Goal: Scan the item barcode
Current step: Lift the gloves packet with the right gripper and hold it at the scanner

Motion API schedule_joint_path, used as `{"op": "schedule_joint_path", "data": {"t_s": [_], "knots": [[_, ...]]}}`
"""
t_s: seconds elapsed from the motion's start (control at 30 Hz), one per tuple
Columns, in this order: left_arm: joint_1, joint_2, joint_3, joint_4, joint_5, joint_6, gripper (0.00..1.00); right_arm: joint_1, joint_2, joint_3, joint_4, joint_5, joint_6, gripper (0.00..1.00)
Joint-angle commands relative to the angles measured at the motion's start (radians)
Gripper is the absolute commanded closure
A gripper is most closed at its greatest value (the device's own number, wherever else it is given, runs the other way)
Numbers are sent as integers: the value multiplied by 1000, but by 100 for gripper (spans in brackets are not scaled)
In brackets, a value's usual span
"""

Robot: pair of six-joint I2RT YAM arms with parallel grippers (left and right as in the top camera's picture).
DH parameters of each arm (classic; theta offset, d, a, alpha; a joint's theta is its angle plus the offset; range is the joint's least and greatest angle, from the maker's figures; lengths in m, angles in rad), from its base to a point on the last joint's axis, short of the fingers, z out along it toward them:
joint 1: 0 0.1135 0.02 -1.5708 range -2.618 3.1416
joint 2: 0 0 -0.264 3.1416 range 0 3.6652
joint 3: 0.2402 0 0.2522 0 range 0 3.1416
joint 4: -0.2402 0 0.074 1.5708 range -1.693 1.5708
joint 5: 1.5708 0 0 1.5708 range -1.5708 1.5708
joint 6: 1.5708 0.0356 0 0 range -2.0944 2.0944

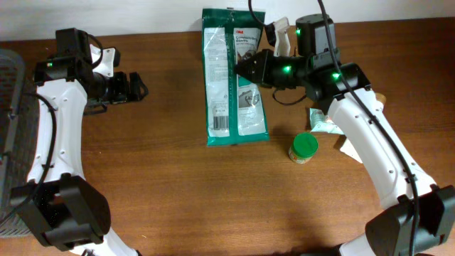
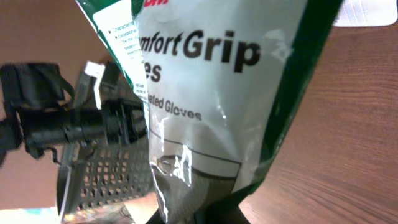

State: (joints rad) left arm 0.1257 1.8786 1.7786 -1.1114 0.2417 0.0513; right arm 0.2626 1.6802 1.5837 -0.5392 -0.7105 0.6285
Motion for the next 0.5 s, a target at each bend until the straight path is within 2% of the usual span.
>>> {"op": "schedule_joint_path", "data": {"t_s": [0.0, 0.07, 0.17, 0.23, 0.3, 0.37, 0.47], "knots": [[2, 0, 6, -1, -3, 2, 1, 4, -24, 73, 8, 16, 82, 96], [2, 0, 6, -1, -3, 2, 1, 2, -24, 89, 21, 16, 217, 96], [2, 0, 6, -1, -3, 2, 1, -8, -18, 89, 35, 39, 214, 96], [2, 0, 6, -1, -3, 2, 1, -4, -13, 89, 46, 75, 157, 96], [2, 0, 6, -1, -3, 2, 1, 26, -5, 89, 56, 238, 23, 96], [2, 0, 6, -1, -3, 2, 1, 82, 9, 89, 92, 541, -165, 96], [2, 0, 6, -1, -3, 2, 1, 160, 68, 89, 271, 814, -431, 96]]}}
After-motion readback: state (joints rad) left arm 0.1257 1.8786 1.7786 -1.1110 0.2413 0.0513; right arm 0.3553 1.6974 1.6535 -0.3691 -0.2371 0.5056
